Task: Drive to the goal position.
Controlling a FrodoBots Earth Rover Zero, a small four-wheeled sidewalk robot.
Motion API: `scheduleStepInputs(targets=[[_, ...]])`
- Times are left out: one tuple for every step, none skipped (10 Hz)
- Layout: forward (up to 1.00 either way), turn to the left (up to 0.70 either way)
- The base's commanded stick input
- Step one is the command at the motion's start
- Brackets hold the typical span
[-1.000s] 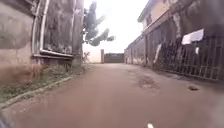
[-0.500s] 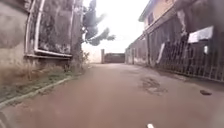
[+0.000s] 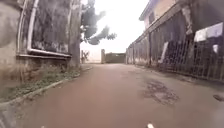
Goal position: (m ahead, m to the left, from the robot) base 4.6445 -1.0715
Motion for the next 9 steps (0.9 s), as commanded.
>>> scheduleStepInputs(targets=[[0.70, 0.00], [0.70, 0.00], [0.70, 0.00], [0.70, 0.00], [0.70, 0.00], [0.70, 0.00], [0.70, 0.00], [0.70, 0.00], [0.70, 0.00]])
